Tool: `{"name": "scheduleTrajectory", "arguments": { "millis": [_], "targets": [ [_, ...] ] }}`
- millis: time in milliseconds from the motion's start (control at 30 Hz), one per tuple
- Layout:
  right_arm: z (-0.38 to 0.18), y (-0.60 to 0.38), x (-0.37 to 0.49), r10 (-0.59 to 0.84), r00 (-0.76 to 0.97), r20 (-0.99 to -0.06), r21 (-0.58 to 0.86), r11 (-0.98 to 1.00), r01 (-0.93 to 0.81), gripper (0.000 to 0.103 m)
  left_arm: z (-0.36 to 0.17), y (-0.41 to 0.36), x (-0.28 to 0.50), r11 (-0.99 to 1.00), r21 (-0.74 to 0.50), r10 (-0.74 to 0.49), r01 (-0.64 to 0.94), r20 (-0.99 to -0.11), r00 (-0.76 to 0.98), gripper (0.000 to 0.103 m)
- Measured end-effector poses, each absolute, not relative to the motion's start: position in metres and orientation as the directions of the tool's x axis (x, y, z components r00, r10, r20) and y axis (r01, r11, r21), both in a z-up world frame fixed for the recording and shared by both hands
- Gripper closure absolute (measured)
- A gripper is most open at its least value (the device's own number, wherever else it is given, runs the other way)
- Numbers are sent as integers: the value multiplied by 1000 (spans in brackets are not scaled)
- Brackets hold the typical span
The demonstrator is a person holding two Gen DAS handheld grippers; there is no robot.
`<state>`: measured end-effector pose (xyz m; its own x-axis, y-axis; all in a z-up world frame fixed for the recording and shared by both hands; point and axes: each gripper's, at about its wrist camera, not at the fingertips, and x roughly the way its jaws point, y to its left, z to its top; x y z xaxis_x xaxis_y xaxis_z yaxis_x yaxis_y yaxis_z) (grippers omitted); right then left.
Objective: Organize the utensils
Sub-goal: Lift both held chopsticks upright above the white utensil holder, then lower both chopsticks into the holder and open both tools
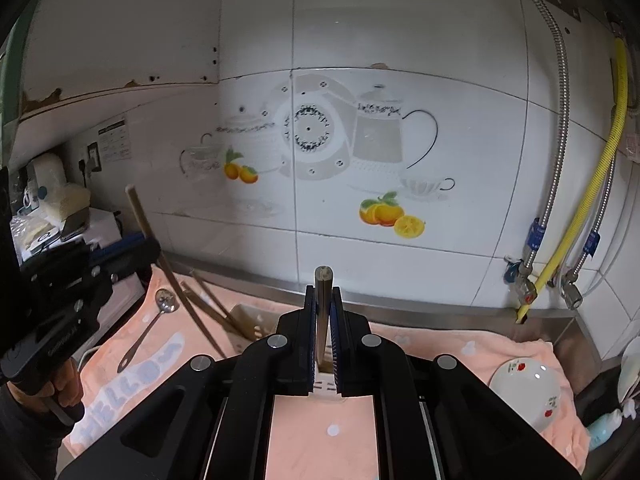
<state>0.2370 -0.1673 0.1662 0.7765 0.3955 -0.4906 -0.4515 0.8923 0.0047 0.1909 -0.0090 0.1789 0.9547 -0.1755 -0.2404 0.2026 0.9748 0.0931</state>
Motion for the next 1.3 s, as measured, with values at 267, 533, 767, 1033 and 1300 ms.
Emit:
{"name": "scheduleTrajectory", "arguments": {
  "millis": [267, 533, 767, 1033, 1300],
  "targets": [
    [161, -167, 263, 391, 770, -504, 16, 896, -444, 97, 172, -5, 232, 984, 92, -126, 152, -243, 962, 98],
    [135, -158, 280, 389, 738, -551, 16, 890, -456, 97, 147, 9, 258, 990, 47, -113, 134, -306, 945, 98],
    [116, -151, 289, 383, 710, -591, 19, 886, -462, 97, 131, 15, 266, 991, 32, -114, 133, -348, 931, 97],
    [110, -149, 289, 381, 703, -600, 25, 888, -460, 95, 127, 21, 263, 991, 8, -121, 133, -359, 925, 96],
    [118, -152, 278, 379, 723, -577, 21, 892, -452, 69, 132, 27, 247, 993, -10, -115, 119, -341, 933, 66]
  ]
}}
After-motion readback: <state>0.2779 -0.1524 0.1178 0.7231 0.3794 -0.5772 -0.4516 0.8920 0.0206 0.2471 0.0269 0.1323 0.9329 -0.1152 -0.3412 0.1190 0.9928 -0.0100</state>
